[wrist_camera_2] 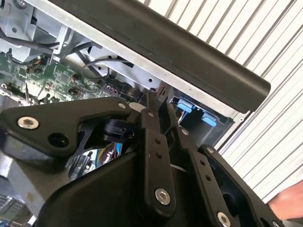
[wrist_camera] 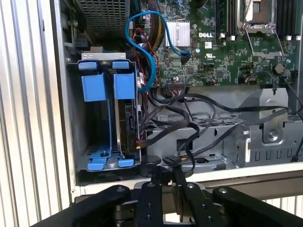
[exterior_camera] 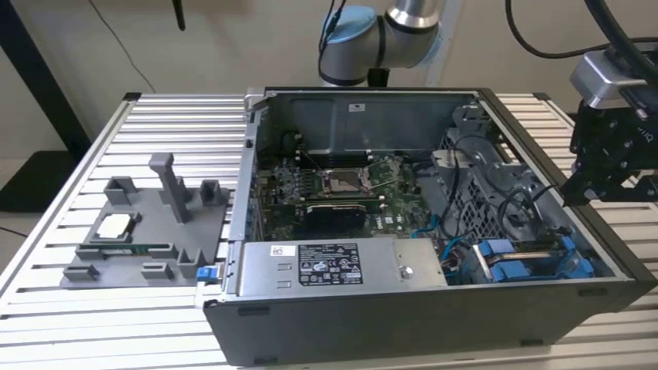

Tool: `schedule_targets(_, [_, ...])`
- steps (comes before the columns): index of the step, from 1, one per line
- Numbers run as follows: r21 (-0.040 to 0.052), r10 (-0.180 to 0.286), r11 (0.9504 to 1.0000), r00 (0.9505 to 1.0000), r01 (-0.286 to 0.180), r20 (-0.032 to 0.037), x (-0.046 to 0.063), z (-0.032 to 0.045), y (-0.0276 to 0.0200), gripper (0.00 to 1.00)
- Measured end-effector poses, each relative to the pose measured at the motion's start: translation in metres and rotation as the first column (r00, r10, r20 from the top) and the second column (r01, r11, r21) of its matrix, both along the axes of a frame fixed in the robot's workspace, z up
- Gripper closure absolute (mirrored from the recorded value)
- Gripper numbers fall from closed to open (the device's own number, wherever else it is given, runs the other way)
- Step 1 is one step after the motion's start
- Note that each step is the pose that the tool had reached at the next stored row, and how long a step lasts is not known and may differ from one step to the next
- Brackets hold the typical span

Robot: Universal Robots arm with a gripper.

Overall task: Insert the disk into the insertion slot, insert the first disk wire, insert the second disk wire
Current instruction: 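Insert the second disk wire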

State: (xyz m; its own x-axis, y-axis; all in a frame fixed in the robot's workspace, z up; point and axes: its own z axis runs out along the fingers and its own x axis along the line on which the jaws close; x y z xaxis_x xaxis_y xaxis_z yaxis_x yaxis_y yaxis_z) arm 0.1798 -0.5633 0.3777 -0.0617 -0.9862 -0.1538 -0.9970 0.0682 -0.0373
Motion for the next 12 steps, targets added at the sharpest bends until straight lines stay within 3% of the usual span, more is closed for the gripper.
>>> schedule_targets(6, [-0.0001, -0.019, 0.9998, 0.9998, 0.019, 0.0, 0.0, -0.0009, -0.0004, 0.76])
schedule_targets(8, [0.0001, -0.02, 0.9998, 0.9998, 0.02, 0.0, 0.0, -0.001, -0.0004, 0.84])
schedule_targets(12, [0.0001, -0.02, 0.9998, 0.9998, 0.02, -0.0001, 0.0, -0.001, -0.0004, 0.84])
